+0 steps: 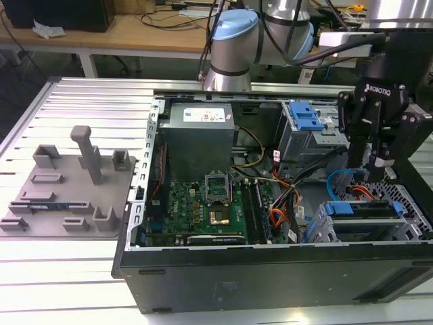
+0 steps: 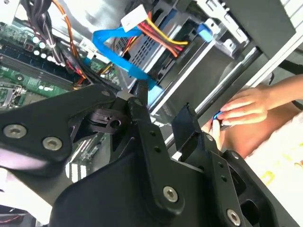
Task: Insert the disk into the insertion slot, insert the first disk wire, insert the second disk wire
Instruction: 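Insert the second disk wire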
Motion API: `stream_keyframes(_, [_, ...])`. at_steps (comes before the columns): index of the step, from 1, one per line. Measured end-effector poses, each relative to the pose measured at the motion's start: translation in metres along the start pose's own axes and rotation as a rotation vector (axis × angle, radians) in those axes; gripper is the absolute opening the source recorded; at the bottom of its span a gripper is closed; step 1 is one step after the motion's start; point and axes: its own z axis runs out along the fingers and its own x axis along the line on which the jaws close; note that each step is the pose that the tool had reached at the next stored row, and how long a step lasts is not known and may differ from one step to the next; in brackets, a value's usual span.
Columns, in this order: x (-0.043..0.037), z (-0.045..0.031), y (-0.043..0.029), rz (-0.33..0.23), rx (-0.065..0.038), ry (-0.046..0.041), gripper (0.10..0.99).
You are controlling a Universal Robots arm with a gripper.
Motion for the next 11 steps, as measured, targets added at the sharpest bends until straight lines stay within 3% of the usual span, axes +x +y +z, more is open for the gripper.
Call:
stream_keyframes(2, [-0.0001,0.0003,0.0000,-0.014,0.013,0.0000,0.482])
stream_keyframes(3, [-0.0003,0.0009,0.0000,-0.016,0.029,0.0013,0.482])
stream_keyframes(4, [-0.0005,0.0016,-0.0001,-0.014,0.034,0.0002,0.482])
stream_keyframes(11, [-0.0028,0.0061,-0.0003,0.000,0.029,-0.0020,0.482])
